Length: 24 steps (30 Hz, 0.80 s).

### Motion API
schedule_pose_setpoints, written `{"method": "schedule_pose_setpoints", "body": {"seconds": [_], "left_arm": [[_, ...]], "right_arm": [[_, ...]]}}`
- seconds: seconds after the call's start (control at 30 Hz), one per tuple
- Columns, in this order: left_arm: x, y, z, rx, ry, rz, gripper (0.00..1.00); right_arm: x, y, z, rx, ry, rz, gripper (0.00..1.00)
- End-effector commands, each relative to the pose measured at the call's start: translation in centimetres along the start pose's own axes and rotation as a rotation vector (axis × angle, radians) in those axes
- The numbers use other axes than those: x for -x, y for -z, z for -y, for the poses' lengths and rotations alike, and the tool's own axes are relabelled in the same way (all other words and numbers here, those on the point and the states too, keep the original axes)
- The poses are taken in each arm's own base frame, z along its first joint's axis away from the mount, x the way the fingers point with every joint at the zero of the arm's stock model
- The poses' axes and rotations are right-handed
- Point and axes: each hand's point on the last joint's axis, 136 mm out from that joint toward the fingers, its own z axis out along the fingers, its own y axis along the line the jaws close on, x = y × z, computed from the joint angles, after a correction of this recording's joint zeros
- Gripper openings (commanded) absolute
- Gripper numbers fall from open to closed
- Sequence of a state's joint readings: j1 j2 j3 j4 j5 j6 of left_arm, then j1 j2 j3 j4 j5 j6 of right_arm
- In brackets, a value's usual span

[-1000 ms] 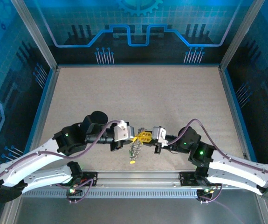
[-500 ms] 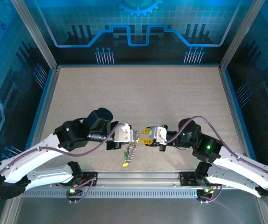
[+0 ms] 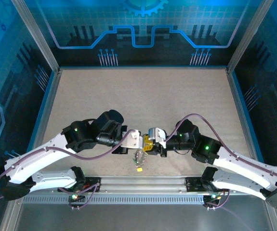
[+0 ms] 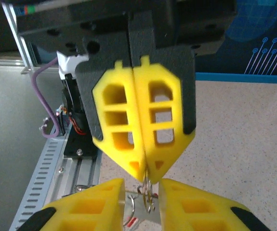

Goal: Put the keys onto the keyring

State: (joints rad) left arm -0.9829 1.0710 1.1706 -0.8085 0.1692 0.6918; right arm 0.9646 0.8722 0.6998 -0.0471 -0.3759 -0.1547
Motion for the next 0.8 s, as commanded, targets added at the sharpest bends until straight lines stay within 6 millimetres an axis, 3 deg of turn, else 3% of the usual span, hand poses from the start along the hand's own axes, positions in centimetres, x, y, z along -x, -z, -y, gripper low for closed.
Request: {"method": "schedule_pose_setpoints", "body": {"seconds": [0.0, 0.13, 0.3, 0.53, 0.6, 0.67, 0.77], "left_arm": [[2.0, 1.1, -0.6, 0.023, -0.042, 0.064, 0.00], [2.2, 1.3, -0.7, 0.033, -0.037, 0.071, 0.00], [2.1, 1.4, -0.8, 0.043, -0.036, 0.071, 0.00], [2.4, 1.4, -1.0, 0.051, -0.033, 0.082, 0.00], [2.4, 1.3, -1.1, 0.055, -0.032, 0.084, 0.00], [2.4, 1.4, -1.1, 0.057, -0.030, 0.086, 0.00], [2.4, 1.4, -1.1, 0.059, -0.027, 0.090, 0.00]], "right_arm": [[0.2, -0.4, 0.3, 0.004, -0.021, 0.014, 0.21], [-0.1, -0.8, 0.4, 0.012, -0.022, -0.002, 0.19], [-0.5, -0.6, 0.6, -0.006, -0.021, -0.012, 0.25], [-0.8, -0.4, 0.3, -0.004, -0.027, -0.019, 0.14], [-1.2, -0.4, 0.6, -0.018, -0.030, -0.028, 0.15], [-1.4, -0.3, 0.8, -0.034, -0.030, -0.029, 0.23], [-1.4, -0.2, 0.8, -0.041, -0.031, -0.023, 0.20]]}}
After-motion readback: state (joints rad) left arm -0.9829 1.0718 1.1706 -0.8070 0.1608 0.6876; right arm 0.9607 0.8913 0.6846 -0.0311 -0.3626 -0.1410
